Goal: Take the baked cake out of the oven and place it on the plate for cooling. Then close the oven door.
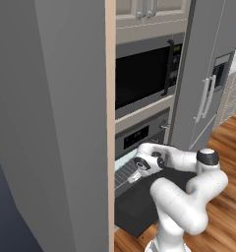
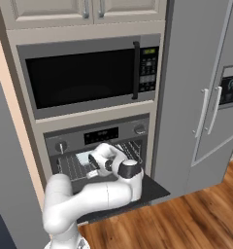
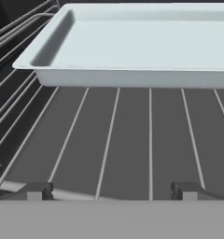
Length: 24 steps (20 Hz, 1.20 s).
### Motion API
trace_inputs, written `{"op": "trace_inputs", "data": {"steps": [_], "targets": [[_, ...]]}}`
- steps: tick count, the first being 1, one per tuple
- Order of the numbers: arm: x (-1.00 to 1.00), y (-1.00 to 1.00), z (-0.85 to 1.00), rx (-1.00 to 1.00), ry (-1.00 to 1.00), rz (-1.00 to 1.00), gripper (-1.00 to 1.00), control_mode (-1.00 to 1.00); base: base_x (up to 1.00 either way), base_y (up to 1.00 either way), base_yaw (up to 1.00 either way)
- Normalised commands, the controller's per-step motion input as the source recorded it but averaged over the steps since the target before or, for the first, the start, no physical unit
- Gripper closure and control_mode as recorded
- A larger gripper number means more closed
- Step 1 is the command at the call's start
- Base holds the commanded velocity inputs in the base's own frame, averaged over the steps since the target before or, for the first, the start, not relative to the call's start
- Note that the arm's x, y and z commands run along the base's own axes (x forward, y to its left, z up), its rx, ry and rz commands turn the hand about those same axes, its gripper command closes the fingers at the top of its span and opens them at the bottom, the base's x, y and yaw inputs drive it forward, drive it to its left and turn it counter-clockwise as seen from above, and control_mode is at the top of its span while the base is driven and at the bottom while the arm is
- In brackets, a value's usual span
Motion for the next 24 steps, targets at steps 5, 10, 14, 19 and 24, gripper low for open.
{"op": "trace_inputs", "data": {"steps": [5,10,14,19,24], "targets": [[0.05,0.11,-0.25,0.0,0.0,0.0,-1.0,-1.0,0.0,0.0,0.0],[0.0,0.0,-0.48,0.04,-0.06,0.0,-1.0,-1.0,0.0,0.0,0.0],[0.0,0.0,-0.61,0.08,-0.1,0.0,-1.0,-1.0,0.0,0.0,0.0],[0.0,0.0,-0.43,0.03,-0.1,-0.01,-1.0,-1.0,0.0,0.0,0.0],[0.0,0.0,-0.25,0.0,-0.06,-0.01,-1.0,-1.0,0.0,0.0,0.0]]}}
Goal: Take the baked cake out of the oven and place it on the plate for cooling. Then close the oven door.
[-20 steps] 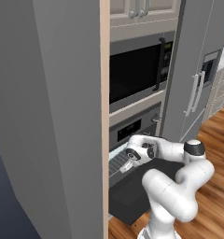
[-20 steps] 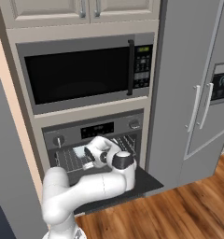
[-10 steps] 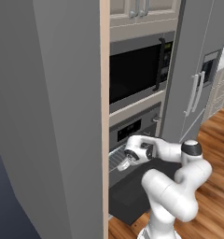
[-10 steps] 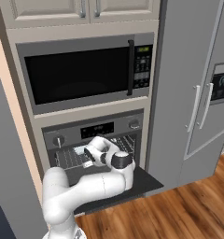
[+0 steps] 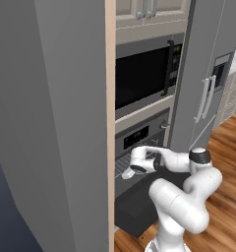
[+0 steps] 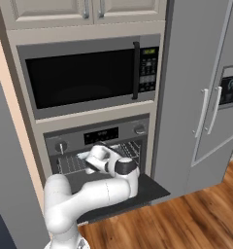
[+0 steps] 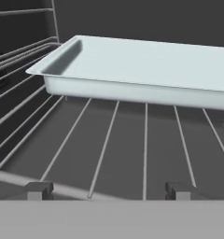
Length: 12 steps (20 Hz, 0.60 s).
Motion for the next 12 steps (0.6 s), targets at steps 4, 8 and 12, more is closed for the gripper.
{"op": "trace_inputs", "data": {"steps": [4,8,12], "targets": [[0.0,0.0,-0.21,0.0,-0.04,0.0,-1.0,-1.0,0.0,0.0,0.0],[0.0,0.0,-0.08,0.0,0.0,0.0,-1.0,-1.0,0.0,0.0,0.0],[0.02,0.0,-0.14,0.0,-0.02,0.0,-1.0,-1.0,0.0,0.0,0.0]]}}
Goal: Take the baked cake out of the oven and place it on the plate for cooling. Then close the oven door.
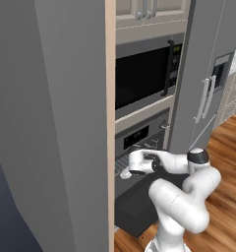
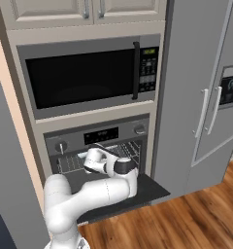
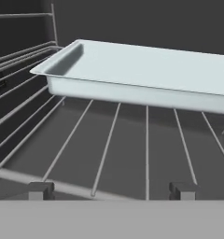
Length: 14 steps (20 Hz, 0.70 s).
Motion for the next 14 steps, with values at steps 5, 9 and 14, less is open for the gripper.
{"op": "trace_inputs", "data": {"steps": [5,9,14], "targets": [[-0.08,-0.19,0.13,0.0,0.0,0.0,-1.0,-1.0,0.0,0.0,0.0],[-0.3,-0.43,0.37,0.0,0.0,-0.01,-1.0,-1.0,0.0,0.0,0.0],[-0.34,-0.41,0.31,0.0,0.0,-0.03,-1.0,-1.0,0.0,0.0,0.0]]}}
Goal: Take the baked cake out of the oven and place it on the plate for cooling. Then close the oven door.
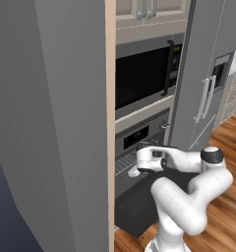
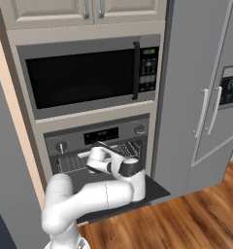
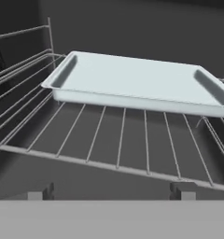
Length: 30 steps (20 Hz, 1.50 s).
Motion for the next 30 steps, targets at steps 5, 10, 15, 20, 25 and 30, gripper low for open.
{"op": "trace_inputs", "data": {"steps": [5,10,15,20,25,30], "targets": [[-0.41,-0.49,0.42,0.0,0.01,-0.07,-1.0,-1.0,0.0,0.0,0.0],[-0.43,-0.62,0.4,0.0,0.03,-0.07,-1.0,-1.0,0.0,0.0,0.0],[-0.47,-0.64,0.44,0.0,0.06,-0.08,-1.0,-1.0,0.0,0.0,0.0],[-0.43,-0.54,0.52,0.0,0.08,-0.09,-1.0,-1.0,0.0,0.0,0.0],[-0.37,-0.4,0.56,0.0,0.04,-0.07,-1.0,-1.0,0.0,0.0,0.0],[-0.27,-0.15,0.69,0.0,0.0,0.0,-1.0,-1.0,0.0,0.0,0.0]]}}
